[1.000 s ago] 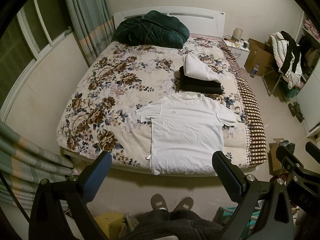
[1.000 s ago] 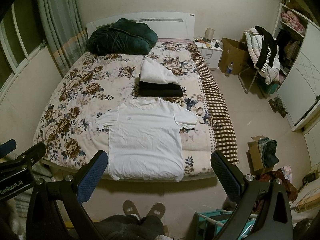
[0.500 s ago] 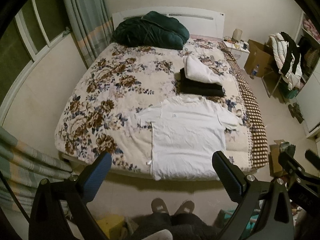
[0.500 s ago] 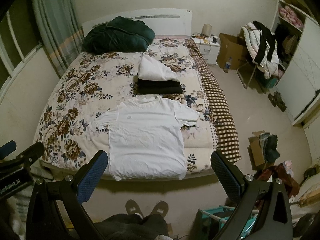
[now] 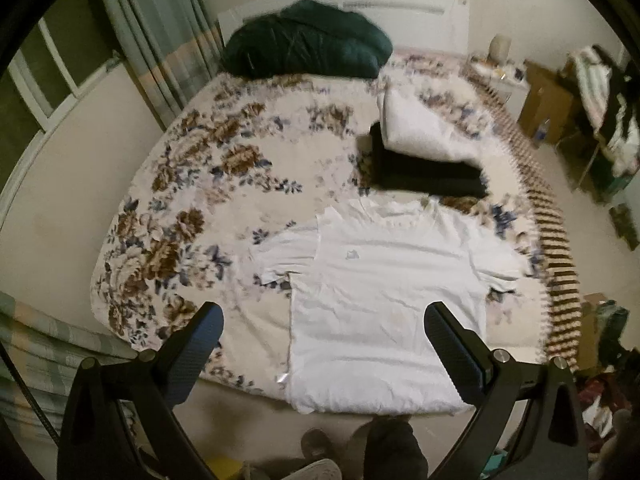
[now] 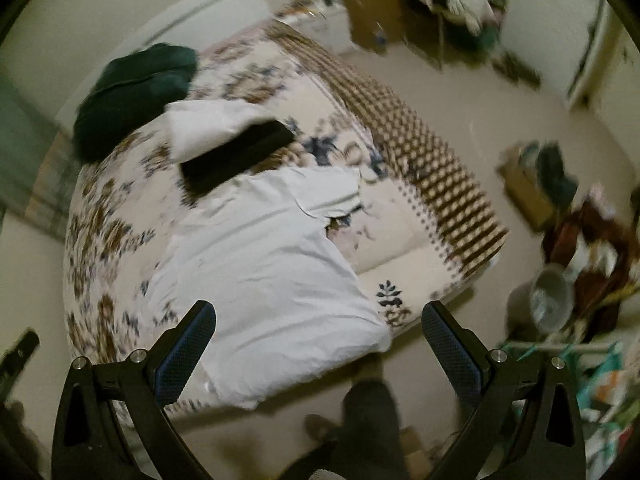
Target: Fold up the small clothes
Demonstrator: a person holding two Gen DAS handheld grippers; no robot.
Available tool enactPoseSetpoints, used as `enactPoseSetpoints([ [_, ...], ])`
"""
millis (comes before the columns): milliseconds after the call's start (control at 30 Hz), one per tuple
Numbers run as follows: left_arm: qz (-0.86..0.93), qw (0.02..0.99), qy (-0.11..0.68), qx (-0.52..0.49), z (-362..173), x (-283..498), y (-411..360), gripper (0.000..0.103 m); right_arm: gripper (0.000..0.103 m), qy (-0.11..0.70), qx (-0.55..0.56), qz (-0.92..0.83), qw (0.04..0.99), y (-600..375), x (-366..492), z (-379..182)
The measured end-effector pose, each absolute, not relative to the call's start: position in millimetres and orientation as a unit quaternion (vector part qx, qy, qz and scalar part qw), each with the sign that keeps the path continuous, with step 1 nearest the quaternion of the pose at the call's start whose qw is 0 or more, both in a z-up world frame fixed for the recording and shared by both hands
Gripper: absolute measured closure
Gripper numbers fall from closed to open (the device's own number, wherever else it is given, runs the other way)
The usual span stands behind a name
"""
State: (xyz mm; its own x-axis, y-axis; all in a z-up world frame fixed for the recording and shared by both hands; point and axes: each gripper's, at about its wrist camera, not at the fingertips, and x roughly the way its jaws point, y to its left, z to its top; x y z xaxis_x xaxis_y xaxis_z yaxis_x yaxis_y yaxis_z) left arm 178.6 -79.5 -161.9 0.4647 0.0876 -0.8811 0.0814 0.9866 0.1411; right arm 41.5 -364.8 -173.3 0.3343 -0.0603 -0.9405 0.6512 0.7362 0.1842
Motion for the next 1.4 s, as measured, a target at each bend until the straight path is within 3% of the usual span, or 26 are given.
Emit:
enactPoseSetpoints([
  [267, 0.039, 0.808, 0.581, 0.088, -336, 275, -164, 0.000, 0.000, 0.528, 0.404, -0.234, 0.709, -501, 142, -382],
  [500, 0.062, 0.782, 0.609, 0.115, -464, 322, -186, 0.000, 0.000, 0.512, 0.481, -0.245, 0.668, -558, 208, -547],
  [667, 0.072, 0.764, 0.631, 0.117, -532, 340, -188, 0.000, 0.002, 0.482, 0.549, -0.248, 0.637, -565, 226, -620],
  [833, 0.071, 0.760, 0.640, 0.082, -551, 344, -179, 0.000, 0.003, 0.415, 0.575, -0.270, 0.651, -554, 230, -634],
  [900, 0.068, 0.762, 0.639, 0.078, -549, 344, -177, 0.000, 0.015, 0.382, 0.592, -0.274, 0.655, -550, 236, -636],
  [967, 0.065, 0.763, 0.639, 0.077, -548, 345, -177, 0.000, 0.046, 0.378, 0.596, -0.281, 0.651, -545, 244, -638],
  [1000, 0.062, 0.762, 0.640, 0.074, -547, 347, -177, 0.000, 0.056, 0.381, 0.591, -0.290, 0.649, -543, 250, -640],
  [1033, 0.060, 0.762, 0.641, 0.072, -546, 348, -177, 0.000, 0.083, 0.386, 0.582, -0.302, 0.649, -541, 255, -639],
  [1067, 0.058, 0.762, 0.642, 0.070, -546, 349, -177, 0.000, 0.094, 0.386, 0.576, -0.310, 0.650, -539, 259, -637],
  [1400, 0.082, 0.768, 0.634, 0.036, -525, 369, -107, 0.000, 0.096, 0.444, 0.340, -0.235, 0.795, -441, 360, -549],
])
